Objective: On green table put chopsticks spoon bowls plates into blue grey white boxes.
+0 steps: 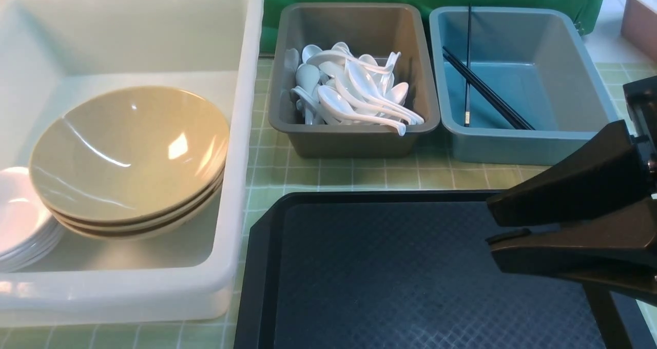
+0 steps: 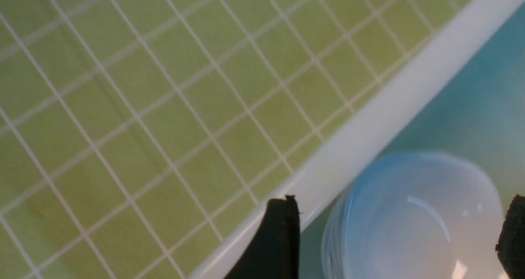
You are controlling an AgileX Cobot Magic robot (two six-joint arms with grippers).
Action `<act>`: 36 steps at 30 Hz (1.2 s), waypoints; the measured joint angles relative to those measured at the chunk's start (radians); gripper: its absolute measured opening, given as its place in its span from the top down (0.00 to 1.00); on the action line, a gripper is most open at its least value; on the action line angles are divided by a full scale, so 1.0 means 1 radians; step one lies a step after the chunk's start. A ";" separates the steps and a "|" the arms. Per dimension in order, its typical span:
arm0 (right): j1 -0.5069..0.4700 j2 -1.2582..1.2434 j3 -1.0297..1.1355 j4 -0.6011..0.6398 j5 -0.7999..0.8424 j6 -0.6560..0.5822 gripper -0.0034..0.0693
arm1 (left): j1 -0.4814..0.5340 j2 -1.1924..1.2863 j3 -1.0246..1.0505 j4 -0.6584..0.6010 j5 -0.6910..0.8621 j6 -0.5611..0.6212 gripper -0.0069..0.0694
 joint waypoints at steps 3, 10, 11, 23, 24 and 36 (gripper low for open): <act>0.000 0.000 0.000 0.000 0.000 0.003 0.63 | -0.007 -0.037 -0.042 0.000 -0.003 -0.016 0.04; 0.000 0.000 0.000 0.000 -0.019 0.004 0.63 | -0.251 -0.041 -0.096 -0.115 0.010 0.153 0.23; 0.000 0.000 0.000 0.000 -0.021 0.004 0.63 | -0.264 -0.041 -0.097 -0.120 0.011 0.180 0.25; 0.000 0.000 0.000 -0.158 -0.335 0.131 0.63 | -1.000 -0.042 -0.112 -0.234 0.173 0.511 0.81; 0.000 0.000 0.000 -0.210 -0.364 0.160 0.63 | -1.021 -0.045 -0.112 -0.234 0.187 0.509 0.84; -0.131 -0.043 0.092 -0.691 -0.311 0.770 0.66 | -1.060 -0.374 0.071 -0.235 0.117 0.411 0.91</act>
